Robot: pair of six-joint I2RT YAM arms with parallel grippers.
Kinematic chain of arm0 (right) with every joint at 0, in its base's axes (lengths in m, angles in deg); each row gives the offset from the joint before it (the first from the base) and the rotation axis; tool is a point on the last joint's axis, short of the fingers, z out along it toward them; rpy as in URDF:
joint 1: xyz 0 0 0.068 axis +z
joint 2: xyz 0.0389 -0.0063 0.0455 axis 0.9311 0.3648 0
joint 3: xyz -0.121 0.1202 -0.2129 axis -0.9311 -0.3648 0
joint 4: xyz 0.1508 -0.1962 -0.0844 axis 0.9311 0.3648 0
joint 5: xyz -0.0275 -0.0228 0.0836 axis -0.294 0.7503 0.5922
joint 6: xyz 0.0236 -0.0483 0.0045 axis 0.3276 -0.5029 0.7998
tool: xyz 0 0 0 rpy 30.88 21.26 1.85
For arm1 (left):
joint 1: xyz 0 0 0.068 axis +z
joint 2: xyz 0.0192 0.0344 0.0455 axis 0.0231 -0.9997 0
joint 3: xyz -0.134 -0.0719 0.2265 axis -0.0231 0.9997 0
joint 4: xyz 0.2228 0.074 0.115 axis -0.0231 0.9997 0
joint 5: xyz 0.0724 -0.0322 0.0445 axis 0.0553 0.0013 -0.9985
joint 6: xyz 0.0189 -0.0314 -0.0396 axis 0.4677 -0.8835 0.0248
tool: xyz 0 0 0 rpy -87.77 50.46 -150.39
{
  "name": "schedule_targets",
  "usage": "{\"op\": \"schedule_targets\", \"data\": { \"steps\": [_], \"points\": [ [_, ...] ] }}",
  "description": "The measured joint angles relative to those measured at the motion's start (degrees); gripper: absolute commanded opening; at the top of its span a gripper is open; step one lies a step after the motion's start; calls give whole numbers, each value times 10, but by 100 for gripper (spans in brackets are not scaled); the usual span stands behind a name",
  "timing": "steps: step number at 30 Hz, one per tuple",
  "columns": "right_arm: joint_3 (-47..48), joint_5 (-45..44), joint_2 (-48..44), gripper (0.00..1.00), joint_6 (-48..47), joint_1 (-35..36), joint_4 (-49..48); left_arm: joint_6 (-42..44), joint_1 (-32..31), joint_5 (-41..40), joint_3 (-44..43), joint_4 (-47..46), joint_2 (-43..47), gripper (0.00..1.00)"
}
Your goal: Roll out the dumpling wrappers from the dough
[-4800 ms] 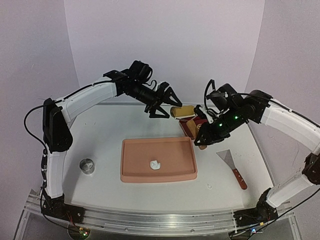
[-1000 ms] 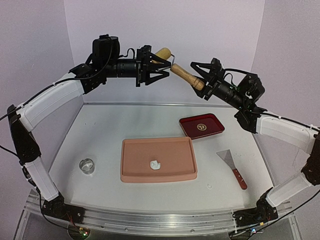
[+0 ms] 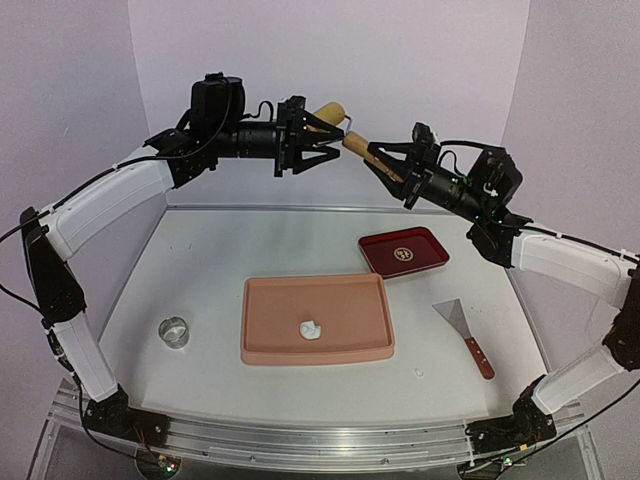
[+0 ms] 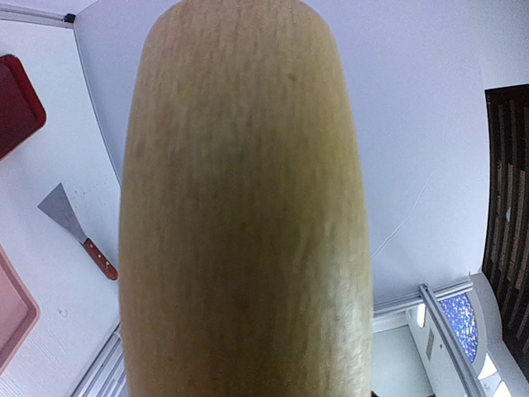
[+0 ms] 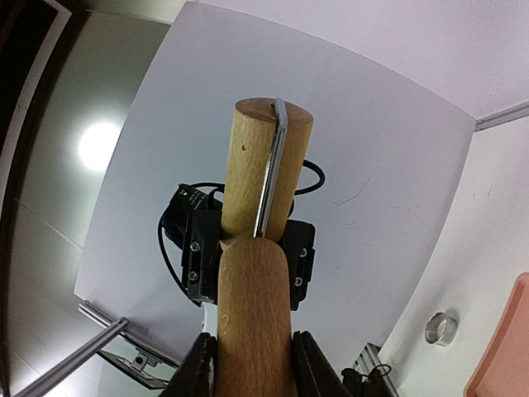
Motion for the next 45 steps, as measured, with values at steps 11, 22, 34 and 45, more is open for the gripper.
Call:
{"op": "schedule_targets", "data": {
  "steps": [11,22,34,45],
  "points": [
    [1,-12,-1,0,-16,3,55,4,5,-2,21,2,4,76],
    [38,-64,-33,0,-73,10,345,62,22,-63,174,91,112,97],
    [84,-74,-18,0,-122,9,634,163,15,-283,294,335,223,86],
    [178,-95,78,0,-209,67,822,180,1,-381,361,398,118,74]
  ]
}}
